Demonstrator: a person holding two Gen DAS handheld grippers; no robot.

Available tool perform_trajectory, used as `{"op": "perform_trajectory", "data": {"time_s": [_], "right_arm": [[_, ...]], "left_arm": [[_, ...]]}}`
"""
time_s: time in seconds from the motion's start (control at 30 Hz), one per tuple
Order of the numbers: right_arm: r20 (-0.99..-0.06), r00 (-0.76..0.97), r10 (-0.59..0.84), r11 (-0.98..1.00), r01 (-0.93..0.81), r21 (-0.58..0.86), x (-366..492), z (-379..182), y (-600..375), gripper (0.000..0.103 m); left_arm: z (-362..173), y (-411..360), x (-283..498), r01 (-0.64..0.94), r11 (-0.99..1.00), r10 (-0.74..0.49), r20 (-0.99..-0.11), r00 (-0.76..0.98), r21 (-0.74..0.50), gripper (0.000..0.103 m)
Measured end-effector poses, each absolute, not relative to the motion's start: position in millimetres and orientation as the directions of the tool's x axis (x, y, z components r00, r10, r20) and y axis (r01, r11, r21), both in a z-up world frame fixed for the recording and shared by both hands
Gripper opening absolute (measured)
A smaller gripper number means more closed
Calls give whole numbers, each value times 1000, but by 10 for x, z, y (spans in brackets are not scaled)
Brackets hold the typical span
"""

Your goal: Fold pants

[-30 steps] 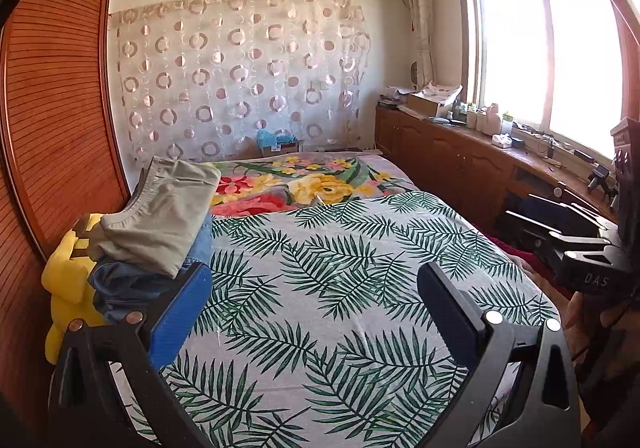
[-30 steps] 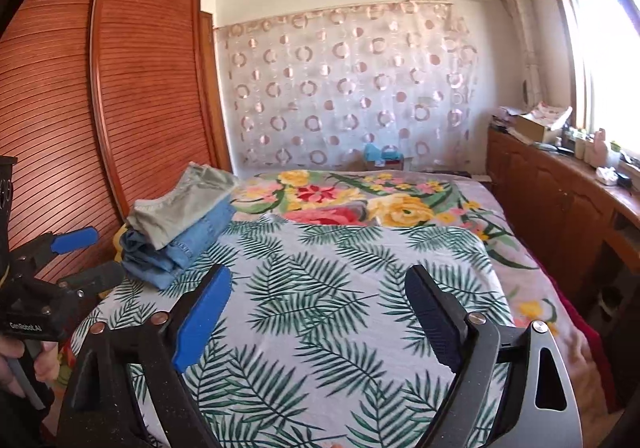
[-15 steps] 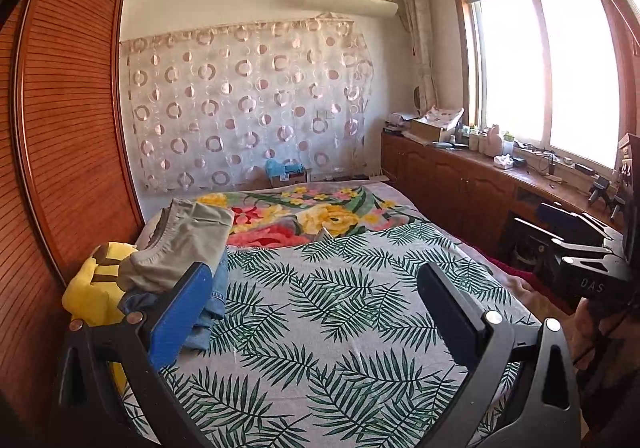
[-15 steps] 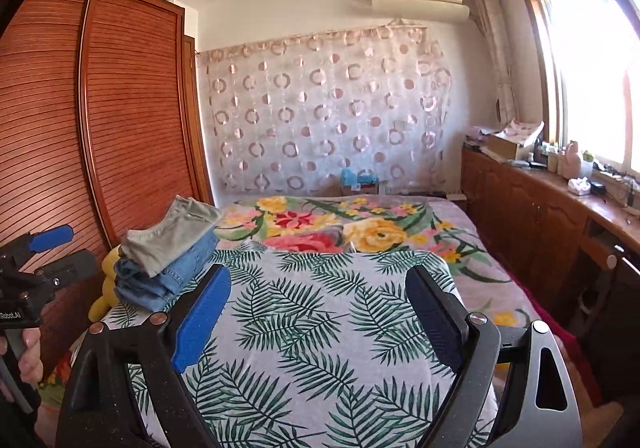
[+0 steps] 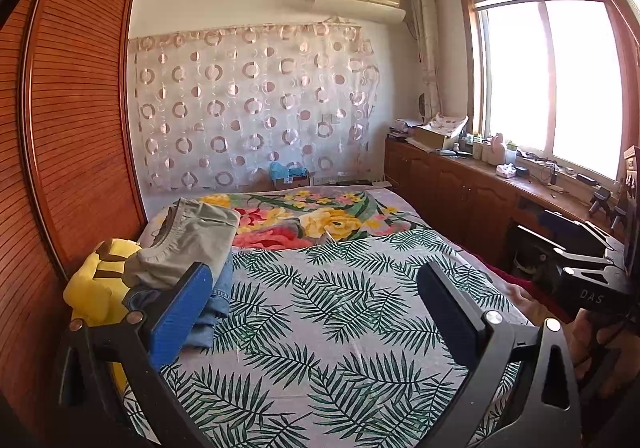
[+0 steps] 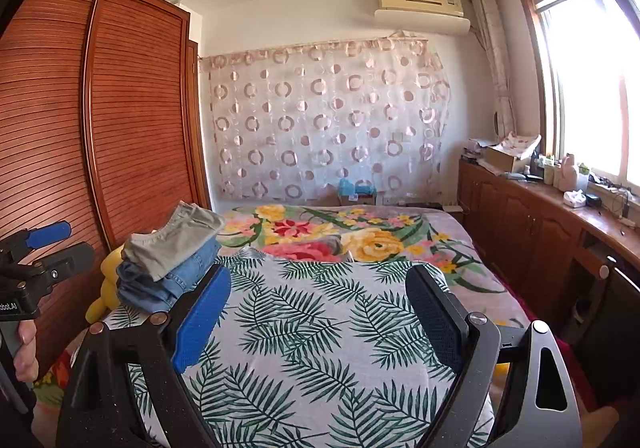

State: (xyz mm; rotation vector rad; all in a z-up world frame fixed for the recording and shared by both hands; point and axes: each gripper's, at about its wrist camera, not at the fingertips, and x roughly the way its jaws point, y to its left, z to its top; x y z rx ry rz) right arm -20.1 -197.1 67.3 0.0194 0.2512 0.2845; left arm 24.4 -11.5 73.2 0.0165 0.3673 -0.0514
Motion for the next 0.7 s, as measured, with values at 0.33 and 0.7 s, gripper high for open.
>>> {"op": "perform_trajectory", "data": {"time_s": [0.33,0.7], "right_arm": [[-245,928,279,960,-275,52,-189,706,-2033,90],[-248,927,283,959,-279,51,-183,701,-2031,90]], "left_arm": [[706,-108,256,50,999,-46,-364,930,3,102],[698,-107,260,51,999,-46,-365,930,4,102]]}}
